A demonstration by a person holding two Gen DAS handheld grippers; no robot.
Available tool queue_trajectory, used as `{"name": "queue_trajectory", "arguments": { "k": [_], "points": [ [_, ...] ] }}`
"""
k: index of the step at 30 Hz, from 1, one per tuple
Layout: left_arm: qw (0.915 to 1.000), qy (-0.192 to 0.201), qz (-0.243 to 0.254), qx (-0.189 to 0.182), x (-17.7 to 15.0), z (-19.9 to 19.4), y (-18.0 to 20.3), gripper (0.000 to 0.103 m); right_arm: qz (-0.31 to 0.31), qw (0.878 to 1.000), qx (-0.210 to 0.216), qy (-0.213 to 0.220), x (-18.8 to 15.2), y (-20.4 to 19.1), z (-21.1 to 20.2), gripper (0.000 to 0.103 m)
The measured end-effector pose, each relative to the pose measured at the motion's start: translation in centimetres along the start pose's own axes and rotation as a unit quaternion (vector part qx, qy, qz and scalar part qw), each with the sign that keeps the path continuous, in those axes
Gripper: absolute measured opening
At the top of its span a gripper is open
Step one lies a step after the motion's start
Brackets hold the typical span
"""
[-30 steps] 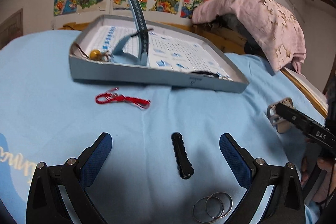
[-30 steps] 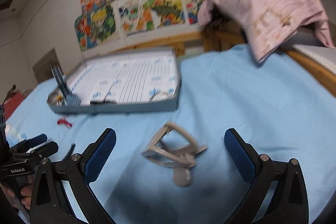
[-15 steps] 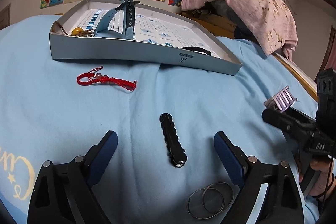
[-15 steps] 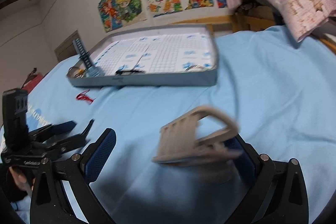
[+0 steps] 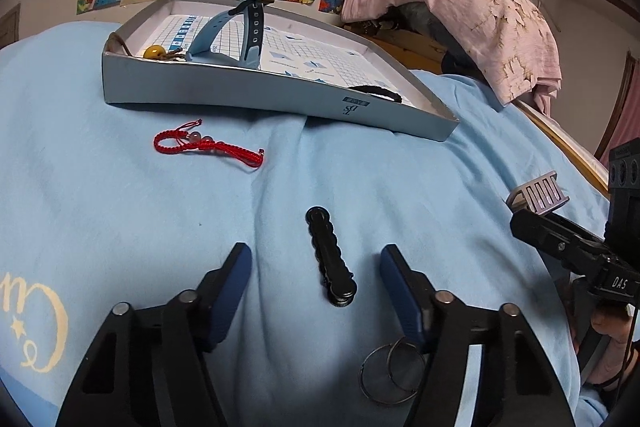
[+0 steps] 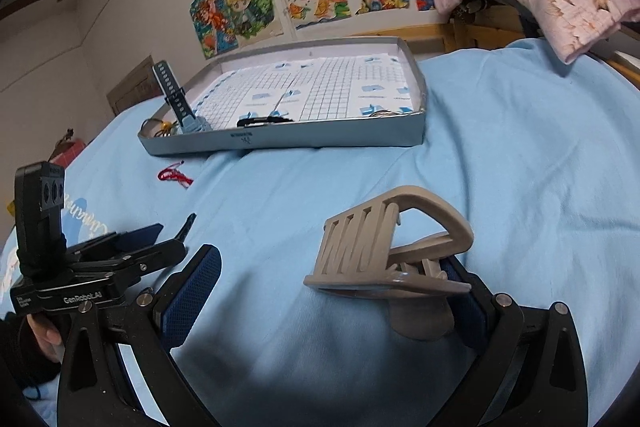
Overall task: Organize jewelry
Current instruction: 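Grasp the black beaded hair tie with the left tool while the right tool lifts the clip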
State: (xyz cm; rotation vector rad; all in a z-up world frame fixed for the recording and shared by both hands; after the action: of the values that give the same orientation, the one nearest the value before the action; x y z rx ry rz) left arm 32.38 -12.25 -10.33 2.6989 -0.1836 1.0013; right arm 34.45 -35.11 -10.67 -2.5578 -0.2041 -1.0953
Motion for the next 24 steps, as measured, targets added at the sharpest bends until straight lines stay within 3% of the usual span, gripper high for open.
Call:
{"name": "queue_trajectory", "arguments": {
  "k": [8, 18, 23, 24],
  "points": [
    [1.0, 0.002, -0.004, -0.001, -0.3, -0.1, -0.2, 0.043, 0.012, 1.0, -0.009, 0.018, -0.3, 0.3, -0.6, 0.101],
    [0.9996, 0.007, 0.024, -0.015, -0.6, -0.6, 0.7, 0.036, 0.007, 0.999, 0.005, 0.032, -0.6, 0.0, -1.2, 0.1],
    [0.9982, -0.015, 0.052, -0.026, -0.8, 0.0, 1.7, 0.017, 0.001, 0.999, 0.005, 0.032, -0.7, -0.3, -1.4, 0.1],
    [0.998, -0.019, 0.054, -0.026, -0.9, 0.1, 1.7, 0.017, 0.001, 1.0, 0.006, 0.03, -0.7, -0.3, -1.4, 0.099]
  ]
}}
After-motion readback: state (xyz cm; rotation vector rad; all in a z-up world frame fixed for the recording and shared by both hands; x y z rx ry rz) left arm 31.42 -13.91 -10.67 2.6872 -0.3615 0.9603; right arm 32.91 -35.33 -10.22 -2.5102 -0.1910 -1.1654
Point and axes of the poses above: each gripper's, at about its wrist camera, not at the fingertips, and z roughly the way its jaws point, y to its right, x to its top, the point moved 3 cm from there along z, roughly the way its jaws point, and after that the axes turned 9 degrees about -y, right-handed, at the moved point
